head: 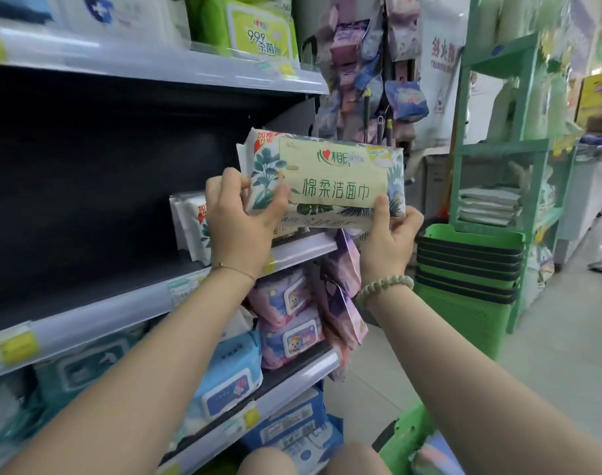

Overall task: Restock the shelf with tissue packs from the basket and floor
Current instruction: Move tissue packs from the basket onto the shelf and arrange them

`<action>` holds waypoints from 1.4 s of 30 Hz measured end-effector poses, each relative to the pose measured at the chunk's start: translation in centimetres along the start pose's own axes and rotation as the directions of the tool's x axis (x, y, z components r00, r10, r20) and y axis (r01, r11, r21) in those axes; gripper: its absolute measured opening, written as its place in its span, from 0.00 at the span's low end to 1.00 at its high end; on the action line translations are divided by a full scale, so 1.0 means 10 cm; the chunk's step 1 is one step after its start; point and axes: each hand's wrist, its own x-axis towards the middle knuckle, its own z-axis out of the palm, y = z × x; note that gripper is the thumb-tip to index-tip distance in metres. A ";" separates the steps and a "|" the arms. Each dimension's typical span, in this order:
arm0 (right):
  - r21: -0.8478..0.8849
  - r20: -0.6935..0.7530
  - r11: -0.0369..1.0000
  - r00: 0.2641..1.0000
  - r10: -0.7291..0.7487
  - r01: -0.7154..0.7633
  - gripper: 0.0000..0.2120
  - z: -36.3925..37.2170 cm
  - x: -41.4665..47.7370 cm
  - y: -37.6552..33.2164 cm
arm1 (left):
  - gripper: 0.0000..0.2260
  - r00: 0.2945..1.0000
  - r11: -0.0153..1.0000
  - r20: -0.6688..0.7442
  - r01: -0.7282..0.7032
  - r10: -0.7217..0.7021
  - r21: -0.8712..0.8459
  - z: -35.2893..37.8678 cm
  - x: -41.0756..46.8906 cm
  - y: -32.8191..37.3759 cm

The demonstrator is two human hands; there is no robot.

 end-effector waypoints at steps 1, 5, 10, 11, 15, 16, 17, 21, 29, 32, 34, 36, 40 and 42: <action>-0.002 0.015 1.000 1.000 -0.020 0.020 0.14 0.07 0.00 -0.02 | 0.17 1.000 1.000 -0.015 -0.006 0.006 -0.006 -0.04 0.04 -0.01; 0.009 0.075 0.997 0.995 -0.072 0.071 0.11 0.31 0.01 -0.09 | 0.16 0.998 0.999 -0.058 -0.032 0.032 -0.004 -0.18 0.20 -0.06; 0.069 0.141 0.994 0.986 -0.091 0.081 0.10 0.63 0.10 -0.04 | 0.17 0.998 0.999 -0.053 -0.029 0.028 -0.018 -0.32 0.34 -0.21; 0.070 0.163 0.994 0.982 -0.094 0.083 0.11 0.69 0.11 -0.04 | 0.17 0.998 0.999 -0.051 -0.023 0.021 -0.030 -0.34 0.37 -0.25; -0.001 0.224 0.993 0.968 -0.114 0.118 0.11 0.84 0.10 -0.08 | 0.18 0.998 0.998 -0.042 -0.054 0.053 -0.017 -0.41 0.44 -0.32; -0.021 0.239 0.992 0.964 -0.114 0.123 0.11 0.87 0.11 -0.08 | 0.17 0.998 0.999 -0.030 -0.054 0.054 -0.001 -0.42 0.46 -0.33; -0.056 0.249 0.989 0.961 -0.117 0.135 0.12 0.90 0.12 -0.10 | 0.16 0.998 0.998 -0.019 -0.052 0.052 0.026 -0.42 0.47 -0.33; -0.238 0.291 0.952 0.949 -0.118 0.191 0.14 0.99 0.19 -0.20 | 0.09 1.000 0.992 -0.002 0.008 -0.008 0.127 -0.38 0.59 -0.41; -0.467 0.490 0.825 0.870 -0.056 0.316 0.05 1.32 0.29 0.10 | 0.06 0.997 0.964 0.067 0.029 -0.048 0.263 -0.36 0.53 -0.72; -0.534 0.517 0.781 0.856 -0.001 0.324 0.10 1.33 0.26 0.13 | 0.08 0.989 0.946 0.075 0.102 -0.131 0.308 -0.36 0.55 -0.78; -0.610 0.586 0.700 0.806 0.081 0.373 0.15 1.32 0.24 0.15 | 0.09 0.980 0.929 0.100 0.128 -0.173 0.347 -0.36 0.56 -0.81; -0.642 0.644 0.645 0.749 0.159 0.415 0.19 1.29 0.24 0.17 | 0.12 0.974 0.897 0.132 0.111 -0.184 0.428 -0.35 0.53 -0.82; -0.571 0.601 0.713 0.799 0.025 0.406 0.19 1.18 0.23 0.19 | 0.15 0.987 0.816 0.135 -0.005 -0.090 0.578 -0.30 0.37 -0.74; -0.537 0.570 0.721 0.819 -0.073 0.438 0.16 1.09 0.21 0.17 | 0.13 0.988 0.801 0.151 -0.104 0.017 0.590 -0.24 0.31 -0.70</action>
